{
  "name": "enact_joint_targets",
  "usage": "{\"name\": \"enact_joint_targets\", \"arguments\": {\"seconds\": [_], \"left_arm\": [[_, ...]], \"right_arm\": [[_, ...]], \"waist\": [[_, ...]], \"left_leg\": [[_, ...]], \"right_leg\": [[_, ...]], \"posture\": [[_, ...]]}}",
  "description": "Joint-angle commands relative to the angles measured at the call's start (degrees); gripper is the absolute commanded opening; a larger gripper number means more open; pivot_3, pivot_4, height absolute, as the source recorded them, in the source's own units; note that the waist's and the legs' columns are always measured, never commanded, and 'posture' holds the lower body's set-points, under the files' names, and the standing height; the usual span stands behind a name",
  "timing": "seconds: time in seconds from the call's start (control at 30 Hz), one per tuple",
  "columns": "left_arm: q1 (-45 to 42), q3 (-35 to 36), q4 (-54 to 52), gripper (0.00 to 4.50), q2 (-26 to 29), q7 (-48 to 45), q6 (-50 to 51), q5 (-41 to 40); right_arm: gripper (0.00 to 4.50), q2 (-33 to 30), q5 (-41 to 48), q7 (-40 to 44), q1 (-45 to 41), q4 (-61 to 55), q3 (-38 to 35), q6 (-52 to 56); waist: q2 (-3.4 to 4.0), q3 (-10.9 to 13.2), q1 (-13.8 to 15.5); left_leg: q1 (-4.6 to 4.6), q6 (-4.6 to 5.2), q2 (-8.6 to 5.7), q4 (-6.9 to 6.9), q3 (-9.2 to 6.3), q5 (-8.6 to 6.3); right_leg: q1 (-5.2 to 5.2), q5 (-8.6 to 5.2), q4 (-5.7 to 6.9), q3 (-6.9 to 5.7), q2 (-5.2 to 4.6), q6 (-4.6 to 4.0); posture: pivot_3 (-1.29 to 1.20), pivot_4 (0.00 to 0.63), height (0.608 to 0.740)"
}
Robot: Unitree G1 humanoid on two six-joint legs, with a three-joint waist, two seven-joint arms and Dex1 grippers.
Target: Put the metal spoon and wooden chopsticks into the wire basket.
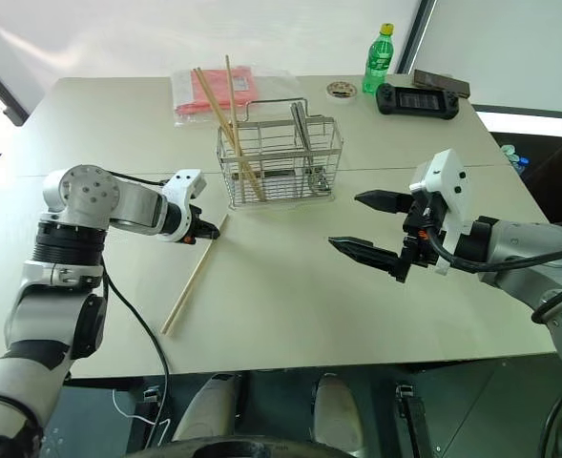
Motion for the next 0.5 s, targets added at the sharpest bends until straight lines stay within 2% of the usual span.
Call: {"name": "enact_joint_targets", "arguments": {"seconds": [0.03, 0.13, 0.2, 0.27, 0.33, 0.5], "left_arm": [[-0.8, 4.8, -0.7, 0.09, 5.3, -0.7, -1.5, 5.4], [-2.1, 7.5, 2.1, 0.09, 8.5, -2.9, -11.7, 12.0], [-4.5, 10.0, 3.0, 0.09, 9.4, -7.4, -27.1, 16.2], [-8.9, 15.6, 2.2, 0.09, 7.9, -13.3, -41.3, 15.8], [-11.9, 18.5, 0.7, 0.09, 6.1, -18.0, -48.5, 14.7], [-17.1, 15.9, -1.3, 0.09, 0.6, -27.2, -60.5, 17.8]], "right_arm": [[4.50, -0.1, 0.5, 0.1, -0.8, -0.8, -1.1, -0.8], [4.50, -0.3, 0.4, 0.4, -0.5, -0.8, -1.3, -0.8], [4.50, -0.3, 0.1, 0.6, -0.3, -0.8, -1.3, -0.9], [4.50, -0.3, 0.2, 0.5, -0.4, -0.6, -1.3, -0.8], [4.50, -0.2, 0.2, 0.4, -0.5, -0.6, -1.3, -0.7], [4.50, -0.1, 0.3, 0.4, -1.2, -0.6, -0.5, -0.6]], "waist": [[-0.01, 0.0, -0.1], [-0.02, 0.0, 0.2], [-0.04, 0.0, 0.6], [-0.20, 0.1, 1.6], [-0.29, 0.1, 2.2], [-0.13, 0.0, 2.9]], "left_leg": [[0.00, 0.00, 0.00, -0.02, 0.00, 0.00], [-0.02, 0.00, 0.00, -0.05, 0.01, 0.00], [-0.05, 0.00, 0.00, -0.04, 0.02, 0.00], [-0.23, -0.05, 0.00, 0.01, 0.01, 0.03], [-0.61, -0.10, 0.00, 0.12, -0.03, 0.06], [-0.74, 0.02, -0.07, 0.19, 0.01, -0.01]], "right_leg": [[-0.03, 0.00, 0.01, 0.00, 0.00, 0.00], [-0.07, -0.01, 0.01, 0.01, 0.01, -0.03], [-0.07, -0.08, -0.03, 0.01, 0.01, -0.16], [-0.19, -0.05, -0.09, -0.01, 0.00, -0.22], [-0.36, -0.03, -0.18, -0.05, 0.00, -0.26], [-0.31, 0.12, -0.45, -0.04, -0.03, -0.12]], "posture": [[0.00, 0.150, 0.721], [0.00, 0.150, 0.721], [0.00, 0.150, 0.721], [0.00, 0.150, 0.721], [0.00, 0.150, 0.721], [0.00, 0.150, 0.721]]}}
